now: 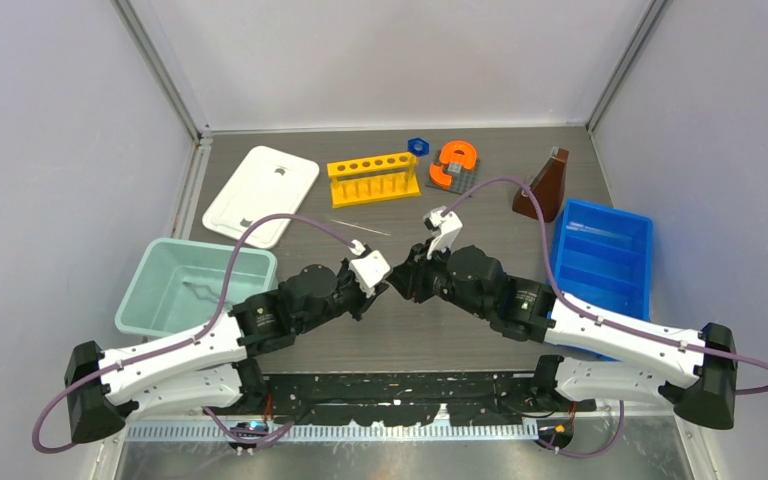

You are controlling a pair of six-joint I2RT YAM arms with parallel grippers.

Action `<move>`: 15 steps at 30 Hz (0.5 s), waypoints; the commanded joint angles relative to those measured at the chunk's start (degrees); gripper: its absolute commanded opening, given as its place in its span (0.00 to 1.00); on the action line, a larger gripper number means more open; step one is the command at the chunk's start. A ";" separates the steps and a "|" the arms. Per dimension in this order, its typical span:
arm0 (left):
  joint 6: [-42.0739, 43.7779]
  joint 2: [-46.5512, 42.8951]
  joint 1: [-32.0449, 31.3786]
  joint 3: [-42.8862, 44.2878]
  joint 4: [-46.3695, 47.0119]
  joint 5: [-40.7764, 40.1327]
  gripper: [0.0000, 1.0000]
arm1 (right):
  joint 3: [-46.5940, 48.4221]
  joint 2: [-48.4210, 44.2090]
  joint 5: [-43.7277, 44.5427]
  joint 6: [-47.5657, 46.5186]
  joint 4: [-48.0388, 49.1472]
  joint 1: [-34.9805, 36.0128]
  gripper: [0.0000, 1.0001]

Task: Organize the chemistry lab equipment

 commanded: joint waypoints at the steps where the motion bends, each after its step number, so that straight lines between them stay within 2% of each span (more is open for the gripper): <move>1: -0.48 -0.42 -0.20 1.85 1.58 -1.81 0.25 | 1.67 0.60 2.47 -1.64 2.38 -0.12 0.19; 4: -0.37 -0.68 -0.26 2.02 0.64 -3.32 0.41 | 2.81 0.87 4.02 -3.16 2.10 -0.16 0.19; 7: -0.54 -0.91 -0.26 3.31 -2.86 -6.56 0.66 | 4.35 1.31 8.43 -6.46 0.42 -0.70 0.19; 9: -0.45 -1.04 -0.26 4.65 -6.29 -8.61 0.82 | 5.67 1.80 10.40 -8.70 -0.41 -1.90 0.19; 12: -0.18 -1.35 -0.14 7.52 -12.53 -11.73 0.98 | 7.76 3.59 10.69 -11.08 -0.94 -6.31 0.19; 15: -0.18 -1.61 0.25 11.61 -19.65 -15.26 1.00 | 9.55 5.92 9.21 -12.97 -0.86 -10.59 0.19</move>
